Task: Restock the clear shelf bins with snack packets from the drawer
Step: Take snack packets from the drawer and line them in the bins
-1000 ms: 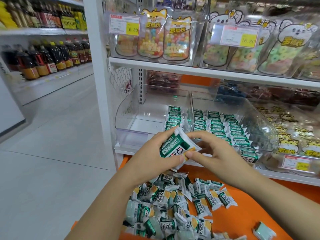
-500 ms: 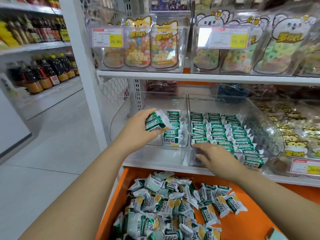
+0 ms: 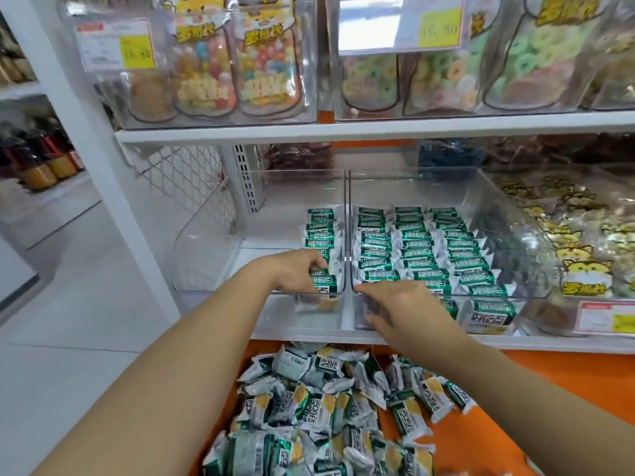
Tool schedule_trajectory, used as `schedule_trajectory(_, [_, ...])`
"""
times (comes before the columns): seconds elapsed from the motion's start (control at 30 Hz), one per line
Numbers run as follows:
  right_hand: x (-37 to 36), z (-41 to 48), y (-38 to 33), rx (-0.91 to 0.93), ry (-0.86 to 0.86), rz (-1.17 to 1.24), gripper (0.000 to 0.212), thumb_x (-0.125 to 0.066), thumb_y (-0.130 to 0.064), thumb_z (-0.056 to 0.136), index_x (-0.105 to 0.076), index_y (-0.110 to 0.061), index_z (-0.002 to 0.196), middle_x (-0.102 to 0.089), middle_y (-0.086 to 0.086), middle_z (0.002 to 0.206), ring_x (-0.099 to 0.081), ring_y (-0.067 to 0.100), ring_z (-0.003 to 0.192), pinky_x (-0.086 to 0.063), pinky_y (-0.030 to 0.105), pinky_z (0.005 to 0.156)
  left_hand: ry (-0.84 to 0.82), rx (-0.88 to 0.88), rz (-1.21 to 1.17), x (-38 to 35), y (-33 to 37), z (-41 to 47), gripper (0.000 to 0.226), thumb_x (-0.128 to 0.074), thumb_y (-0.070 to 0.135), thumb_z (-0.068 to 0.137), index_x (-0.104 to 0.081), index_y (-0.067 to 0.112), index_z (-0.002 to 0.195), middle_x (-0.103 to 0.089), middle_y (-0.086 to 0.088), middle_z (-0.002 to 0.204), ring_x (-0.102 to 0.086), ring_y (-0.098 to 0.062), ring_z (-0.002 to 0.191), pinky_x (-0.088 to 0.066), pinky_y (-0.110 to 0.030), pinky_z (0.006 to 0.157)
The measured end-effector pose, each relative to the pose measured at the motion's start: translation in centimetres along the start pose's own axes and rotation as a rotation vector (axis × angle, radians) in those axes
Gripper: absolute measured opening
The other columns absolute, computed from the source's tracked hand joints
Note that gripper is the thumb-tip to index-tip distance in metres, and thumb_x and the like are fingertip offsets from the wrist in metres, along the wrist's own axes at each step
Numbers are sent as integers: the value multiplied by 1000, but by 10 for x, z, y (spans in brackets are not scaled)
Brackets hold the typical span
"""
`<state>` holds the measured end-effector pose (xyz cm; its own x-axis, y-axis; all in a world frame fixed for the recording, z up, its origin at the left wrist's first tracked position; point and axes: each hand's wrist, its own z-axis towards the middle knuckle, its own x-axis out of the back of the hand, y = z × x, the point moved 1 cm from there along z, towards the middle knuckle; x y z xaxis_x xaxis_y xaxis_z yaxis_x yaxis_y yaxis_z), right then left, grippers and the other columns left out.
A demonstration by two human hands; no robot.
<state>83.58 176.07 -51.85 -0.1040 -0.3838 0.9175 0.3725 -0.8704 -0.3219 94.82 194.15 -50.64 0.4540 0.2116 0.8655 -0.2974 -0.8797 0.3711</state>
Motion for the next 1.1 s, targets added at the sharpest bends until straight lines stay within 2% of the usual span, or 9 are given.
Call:
schedule_trajectory(0.2, [-3,2,3,-3,-3,-3,47,-56,-28,93,-47,-29,139,-63,-10,108,-41,3,89,-34,26,99,-24,120,217,8,-3,0,68,-80,41,72,-41,26,125,-32,-4,114,-39,-22,102,-38,-34,95])
schedule_trajectory(0.4, [-3,-1,3,23,-1,-14,47,-54,-29,94,-44,-29,140,-46,-18,92,-38,3,87,-27,26,102,22,124,128,18,-10,-11,51,-74,31,79,-48,20,121,-42,-6,121,-51,-21,98,-40,-27,80])
schedule_trajectory(0.5, [-7,-4,2,54,40,-14,45,-57,-24,93,-49,-25,137,-46,-16,89,-41,7,86,-30,30,104,196,36,-71,11,-9,-19,46,-72,29,83,-52,17,122,-49,-2,120,-50,-15,101,-38,-24,82])
schedule_trajectory(0.63, [-23,-20,3,193,354,-7,30,-62,-9,85,-65,-10,115,-63,-2,102,-50,14,100,-40,38,101,722,-200,-152,-16,-8,-57,19,-61,17,89,-59,23,108,-52,15,99,-53,-2,88,-42,-24,76])
schedule_trajectory(0.73, [-50,-40,-4,341,445,36,19,-57,-11,86,-66,-11,103,-65,4,102,-53,19,97,-41,30,85,795,-379,-56,-47,-18,-94,14,-50,21,90,-61,22,99,-48,24,88,-50,6,76,-39,-12,68])
schedule_trajectory(0.83, [-88,-54,-4,271,176,54,15,-54,-16,88,-67,-17,96,-67,-2,93,-52,12,86,-46,26,75,641,-471,101,-76,-43,-111,19,-45,25,89,-62,20,98,-56,13,92,-52,0,76,-44,-17,67])
schedule_trajectory(0.9, [-107,-58,-1,15,-175,120,22,-52,-17,94,-66,-20,111,-64,-2,111,-55,10,98,-50,29,84,493,-389,164,-92,-64,-108,19,-48,25,90,-63,22,101,-60,11,96,-53,-1,77,-48,-22,69])
schedule_trajectory(1.0, [-140,-68,13,-269,-650,149,45,-49,-24,98,-40,-23,142,-39,2,147,-44,18,128,-37,25,101,308,-216,155,-113,-100,-100,19,-52,24,94,-61,26,111,-58,11,103,-55,-4,87,-48,-28,79])
schedule_trajectory(1.1, [-165,-75,18,-338,-838,173,64,-54,-24,96,-19,-23,150,-24,8,155,-32,22,138,-33,29,106,158,-117,324,-134,-132,-95,29,-47,27,94,-56,28,122,-54,9,120,-54,-12,109,-42,-24,88])
